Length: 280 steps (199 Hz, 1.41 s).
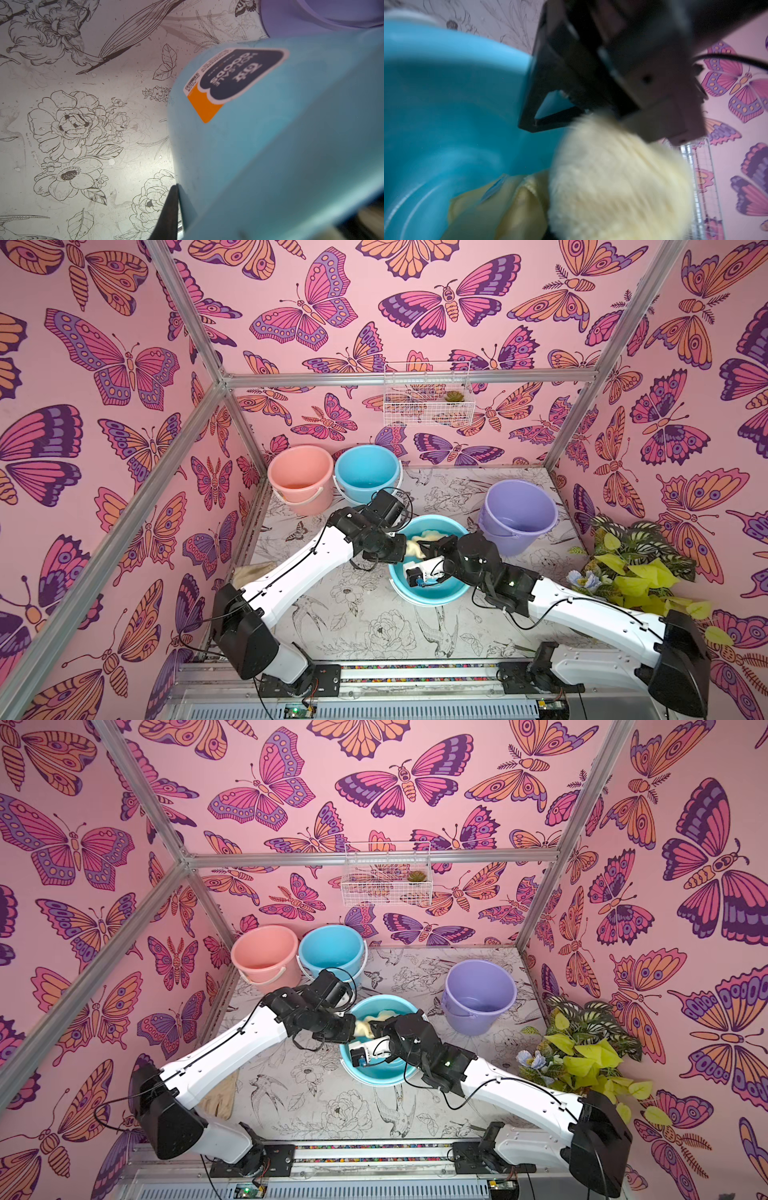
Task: Wipe the inside of the bucket with a cloth
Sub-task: Wipe the dirt from the inside of the bucket.
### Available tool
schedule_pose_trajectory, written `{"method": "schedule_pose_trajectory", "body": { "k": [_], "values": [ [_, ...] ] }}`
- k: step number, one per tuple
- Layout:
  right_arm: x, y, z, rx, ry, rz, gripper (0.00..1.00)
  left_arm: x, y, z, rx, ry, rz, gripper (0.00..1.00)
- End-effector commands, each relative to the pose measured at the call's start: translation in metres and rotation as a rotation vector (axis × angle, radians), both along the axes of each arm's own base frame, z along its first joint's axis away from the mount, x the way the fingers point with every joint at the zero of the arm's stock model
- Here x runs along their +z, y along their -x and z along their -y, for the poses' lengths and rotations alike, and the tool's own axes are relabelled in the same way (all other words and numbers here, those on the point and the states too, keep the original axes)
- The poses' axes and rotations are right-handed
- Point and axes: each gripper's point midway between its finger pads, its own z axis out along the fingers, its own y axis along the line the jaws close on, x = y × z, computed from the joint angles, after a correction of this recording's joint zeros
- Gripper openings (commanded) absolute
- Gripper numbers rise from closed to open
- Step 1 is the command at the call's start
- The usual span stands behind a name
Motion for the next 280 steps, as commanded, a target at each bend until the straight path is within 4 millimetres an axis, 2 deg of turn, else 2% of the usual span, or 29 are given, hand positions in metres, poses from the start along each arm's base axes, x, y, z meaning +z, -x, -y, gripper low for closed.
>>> {"method": "schedule_pose_trajectory", "body": {
  "k": [1,49,70,171,207,222,224,228,244,270,272,280],
  "values": [
    [0.027,-0.009,-0.009,0.096,0.124,0.221,0.0,0.016,0.003,0.004,-0.032,0.058,0.029,0.0],
    [0.021,-0.032,-0.015,0.099,0.227,0.275,0.0,0.02,0.008,0.007,-0.061,0.081,0.028,0.0],
    [0.01,-0.04,-0.017,0.094,0.245,0.255,0.0,0.023,0.009,0.007,-0.064,0.087,0.031,0.0],
    [-0.092,-0.049,-0.012,0.063,0.273,-0.029,0.0,0.029,0.008,0.01,-0.072,0.101,0.042,0.0],
    [-0.124,-0.045,-0.005,0.056,0.321,-0.178,0.0,0.028,0.008,0.01,-0.071,0.099,0.042,0.0],
    [-0.128,-0.043,0.0,0.049,0.337,-0.228,0.0,0.027,0.008,0.011,-0.075,0.098,0.038,0.0],
    [-0.137,-0.042,0.0,0.052,0.352,-0.248,0.0,0.027,0.009,0.011,-0.075,0.098,0.037,0.0],
    [-0.143,-0.041,0.002,0.053,0.364,-0.268,0.0,0.027,0.009,0.011,-0.077,0.097,0.037,0.0],
    [-0.146,-0.033,0.007,0.065,0.384,-0.343,0.0,0.025,0.008,0.011,-0.075,0.094,0.034,0.0],
    [-0.135,-0.028,0.008,0.058,0.361,-0.4,0.0,0.022,0.007,0.01,-0.071,0.082,0.033,0.0],
    [-0.125,-0.028,0.008,0.058,0.341,-0.381,0.0,0.022,0.007,0.01,-0.071,0.081,0.033,0.0],
    [-0.114,-0.027,0.007,0.061,0.314,-0.36,0.0,0.02,0.006,0.011,-0.072,0.078,0.029,0.0]
  ]
}}
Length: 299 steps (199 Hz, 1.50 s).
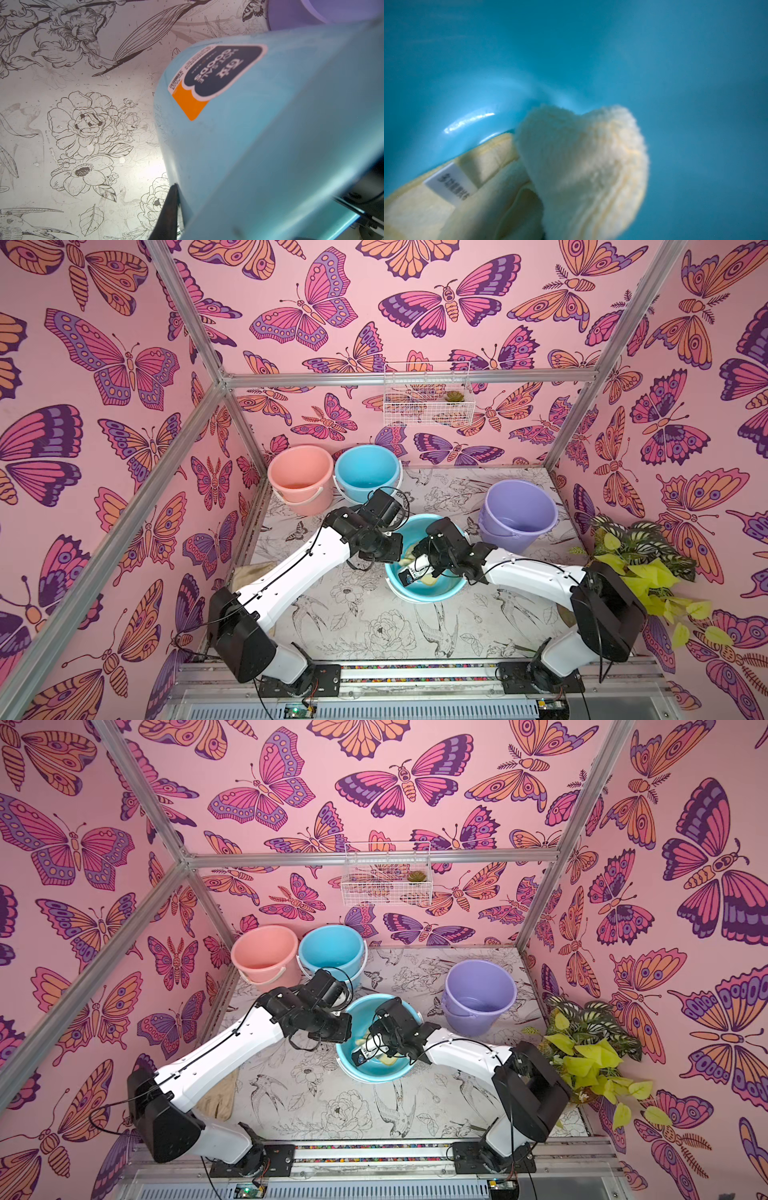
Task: Wipe the inside of the bucket with a cloth
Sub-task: Wipe the dirt from the inside of the bucket.
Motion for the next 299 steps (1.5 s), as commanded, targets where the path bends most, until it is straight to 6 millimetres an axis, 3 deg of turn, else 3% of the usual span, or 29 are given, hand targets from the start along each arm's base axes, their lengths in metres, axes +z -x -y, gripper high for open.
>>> {"method": "schedule_pose_trajectory", "body": {
  "k": [1,41,110,154,182,211,248,299],
  "values": [
    [0.012,0.014,0.008,-0.013,-0.039,-0.086,0.0,0.014,0.009,0.02,-0.089,0.098,-0.004,0.0],
    [0.063,0.022,0.009,0.008,-0.146,-0.009,0.0,0.007,0.007,0.02,-0.078,0.078,-0.017,0.0],
    [0.139,0.033,0.027,0.005,-0.228,0.199,0.0,0.003,0.004,0.021,-0.073,0.068,-0.023,0.0],
    [0.168,0.032,0.046,-0.027,-0.165,0.31,0.0,0.002,0.004,0.02,-0.072,0.065,-0.024,0.0],
    [0.164,0.029,0.058,-0.057,-0.041,0.335,0.0,0.003,0.004,0.019,-0.067,0.065,-0.021,0.0],
    [0.145,0.021,0.064,-0.079,0.091,0.334,0.0,0.003,0.004,0.018,-0.064,0.062,-0.017,0.0],
    [0.114,0.017,0.051,-0.069,0.116,0.255,0.0,0.005,0.005,0.018,-0.061,0.068,-0.017,0.0],
    [0.055,0.0,0.035,-0.118,0.155,0.172,0.0,0.008,0.006,0.016,-0.055,0.071,-0.01,0.0]
  ]
}}
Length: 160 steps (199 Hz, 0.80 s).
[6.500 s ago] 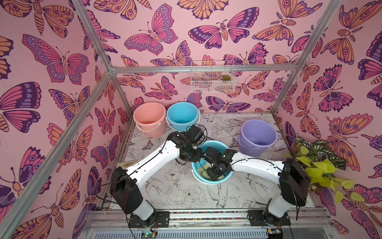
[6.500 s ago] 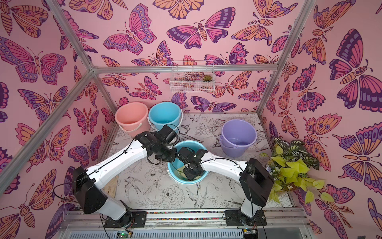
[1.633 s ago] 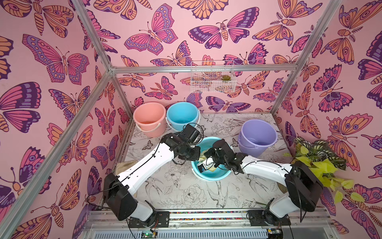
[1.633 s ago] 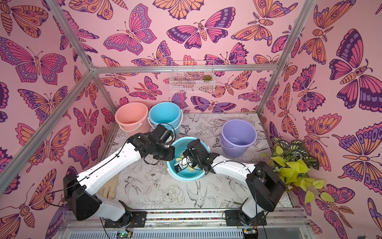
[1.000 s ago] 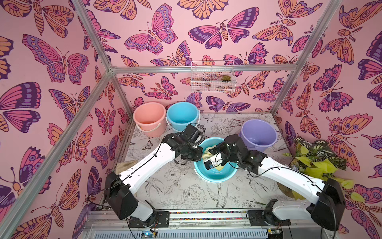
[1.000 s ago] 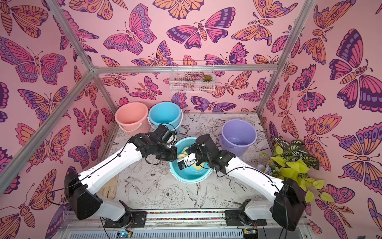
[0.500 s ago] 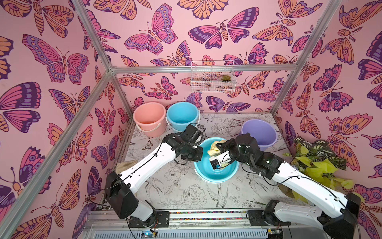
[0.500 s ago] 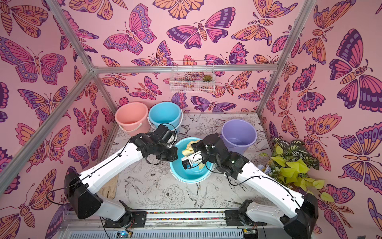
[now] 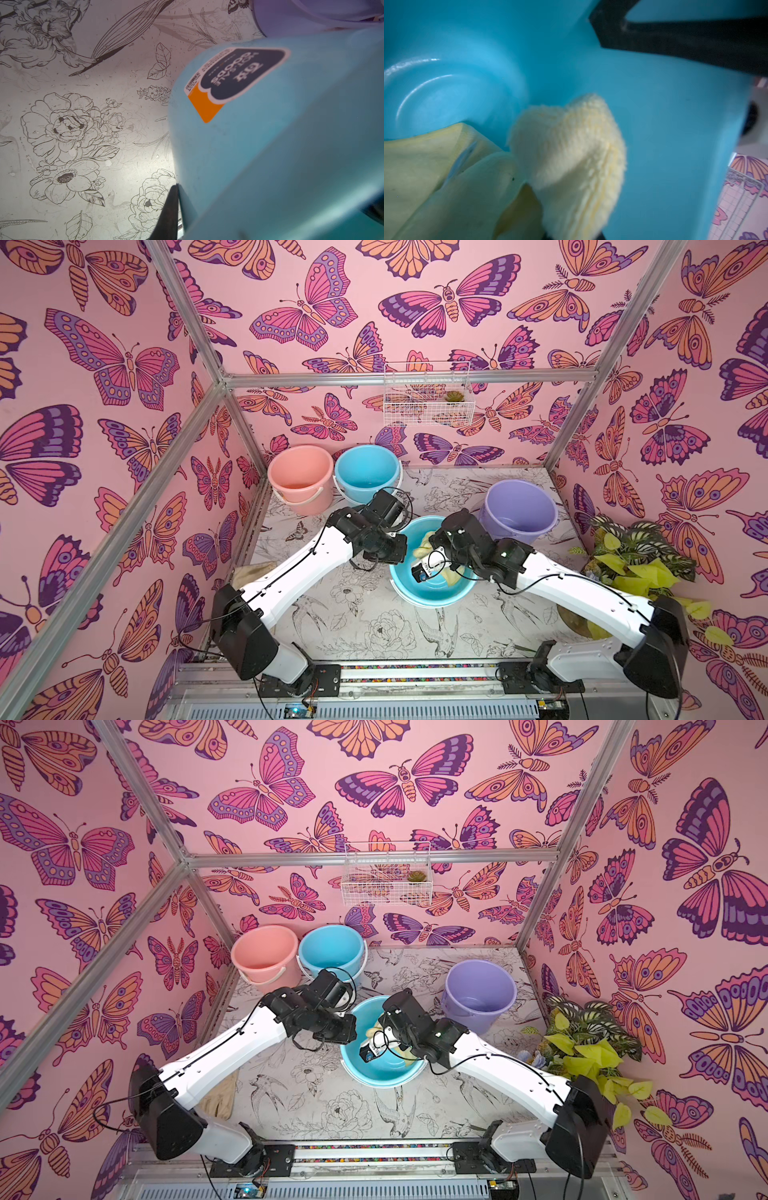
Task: Wipe the inside of the bucket with a cloth
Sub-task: Wipe the dirt from the inside of the bucket.
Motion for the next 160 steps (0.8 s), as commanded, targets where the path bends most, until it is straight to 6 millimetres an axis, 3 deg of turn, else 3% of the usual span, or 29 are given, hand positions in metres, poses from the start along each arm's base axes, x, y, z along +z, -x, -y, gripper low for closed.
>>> {"method": "schedule_pose_trajectory", "body": {
  "k": [1,50,66,74,100,127,130,160],
  "values": [
    [-0.028,-0.008,-0.003,-0.054,0.007,-0.042,0.0,0.01,0.001,0.003,-0.01,0.038,0.017,0.0],
    [-0.075,-0.011,-0.015,-0.077,-0.021,-0.155,0.0,0.012,0.003,0.002,-0.009,0.04,0.024,0.0],
    [-0.082,-0.012,-0.016,-0.085,-0.041,-0.183,0.0,0.013,0.003,0.001,-0.01,0.04,0.024,0.0],
    [-0.1,-0.01,-0.015,-0.09,-0.013,-0.222,0.0,0.013,0.003,0.002,-0.009,0.04,0.024,0.0],
    [-0.11,0.002,-0.013,-0.091,0.001,-0.301,0.0,0.015,0.002,0.0,-0.008,0.04,0.034,0.0],
    [-0.099,0.012,-0.014,-0.06,-0.017,-0.333,0.0,0.013,0.002,0.0,-0.009,0.034,0.033,0.0],
    [-0.085,0.012,-0.015,-0.051,-0.046,-0.311,0.0,0.013,0.002,0.0,-0.01,0.034,0.031,0.0],
    [-0.033,0.021,-0.023,0.043,-0.141,-0.245,0.0,0.013,0.001,0.003,-0.019,0.037,0.025,0.0]
  ]
}}
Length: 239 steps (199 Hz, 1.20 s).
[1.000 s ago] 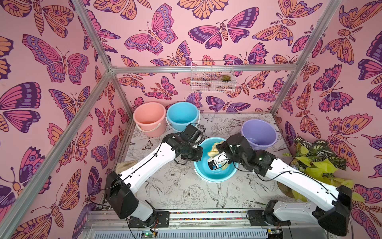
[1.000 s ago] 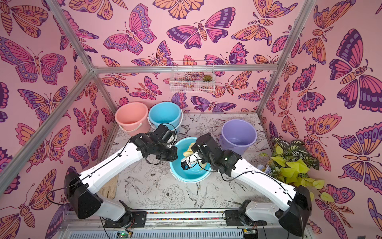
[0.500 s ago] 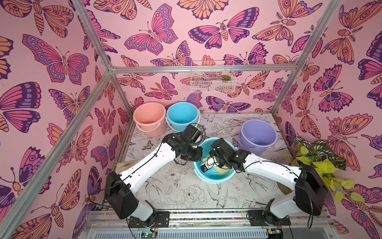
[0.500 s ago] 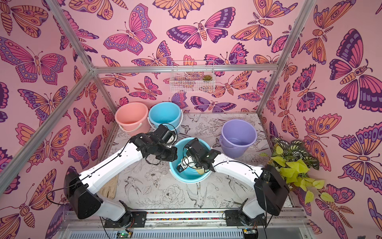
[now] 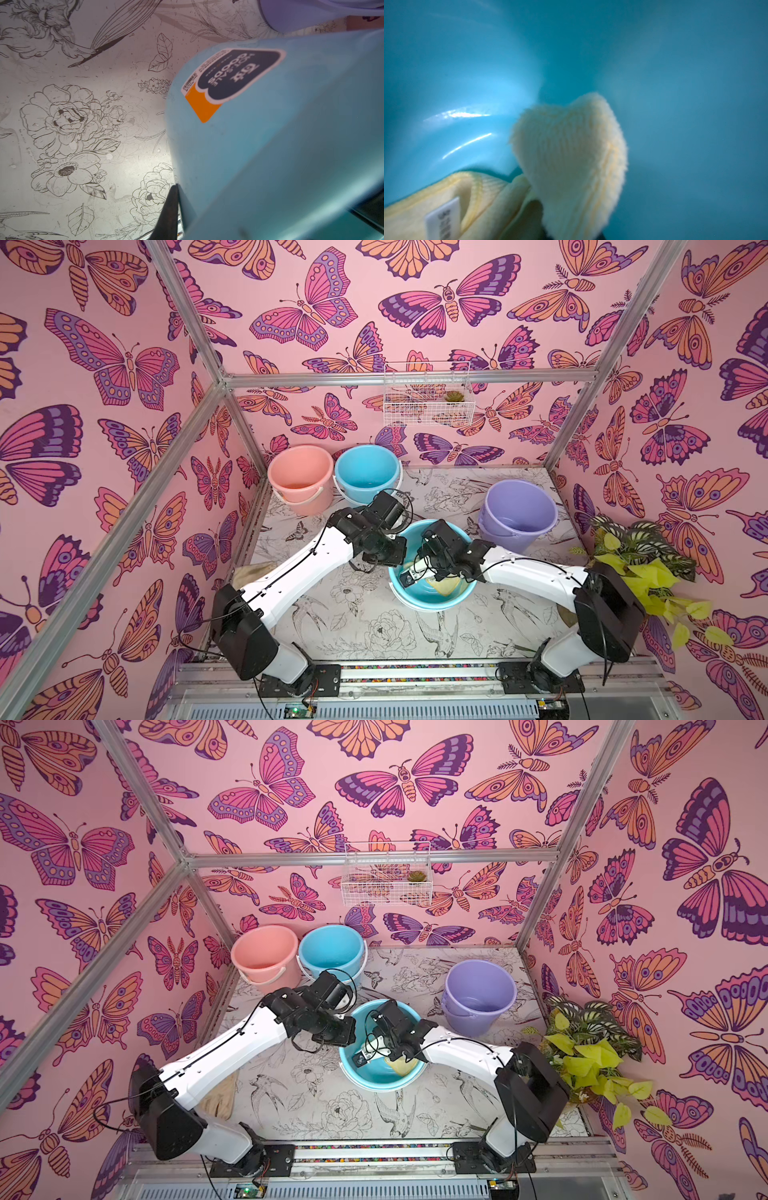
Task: Wipe the inside of the bucket with a cloth
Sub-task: Wipe the dirt from the inside of the bucket.
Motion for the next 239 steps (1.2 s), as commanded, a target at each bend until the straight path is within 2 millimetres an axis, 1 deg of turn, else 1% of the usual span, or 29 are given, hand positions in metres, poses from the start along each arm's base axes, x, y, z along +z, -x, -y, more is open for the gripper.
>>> {"method": "schedule_pose_trajectory", "body": {
  "k": [1,14,35,49,65,75,96,112,125,138,163,184,208,220,239],
  "values": [
    [0.047,0.016,-0.006,0.074,-0.098,0.012,0.0,0.014,-0.005,0.004,-0.008,0.045,0.042,0.0],
    [0.066,0.024,-0.009,0.14,-0.122,0.05,0.0,0.015,-0.005,0.005,-0.01,0.047,0.043,0.0],
    [0.088,0.033,-0.016,0.245,-0.124,0.135,0.0,0.016,-0.006,0.006,-0.018,0.051,0.042,0.0],
    [0.102,0.035,-0.022,0.302,-0.115,0.198,0.0,0.015,-0.005,0.007,-0.022,0.053,0.039,0.0],
    [0.12,0.038,-0.034,0.363,-0.137,0.251,0.0,0.015,-0.003,0.007,-0.023,0.055,0.034,0.0],
    [0.129,0.043,-0.043,0.405,-0.153,0.272,0.0,0.015,-0.002,0.007,-0.025,0.057,0.032,0.0],
    [0.137,0.05,-0.06,0.5,-0.153,0.333,0.0,0.015,-0.001,0.007,-0.031,0.064,0.028,0.0],
    [0.141,0.045,-0.069,0.532,-0.142,0.395,0.0,0.015,0.0,0.007,-0.031,0.065,0.025,0.0],
    [0.144,0.034,-0.072,0.522,-0.109,0.452,0.0,0.015,0.001,0.006,-0.027,0.066,0.026,0.0],
    [0.15,0.023,-0.073,0.491,-0.095,0.511,0.0,0.014,0.002,0.005,-0.027,0.064,0.022,0.0],
    [0.162,0.009,-0.065,0.412,-0.067,0.558,0.0,0.012,0.004,0.004,-0.026,0.061,0.017,0.0],
    [0.168,0.003,-0.048,0.339,-0.03,0.571,0.0,0.012,0.004,0.003,-0.026,0.059,0.022,0.0],
    [0.173,0.002,-0.026,0.259,0.001,0.575,0.0,0.012,0.002,0.003,-0.024,0.054,0.026,0.0],
    [0.175,0.003,-0.014,0.221,0.013,0.575,0.0,0.012,0.001,0.003,-0.024,0.054,0.027,0.0],
    [0.174,0.008,0.005,0.172,0.037,0.561,0.0,0.013,0.0,0.004,-0.026,0.053,0.031,0.0]
  ]
}}
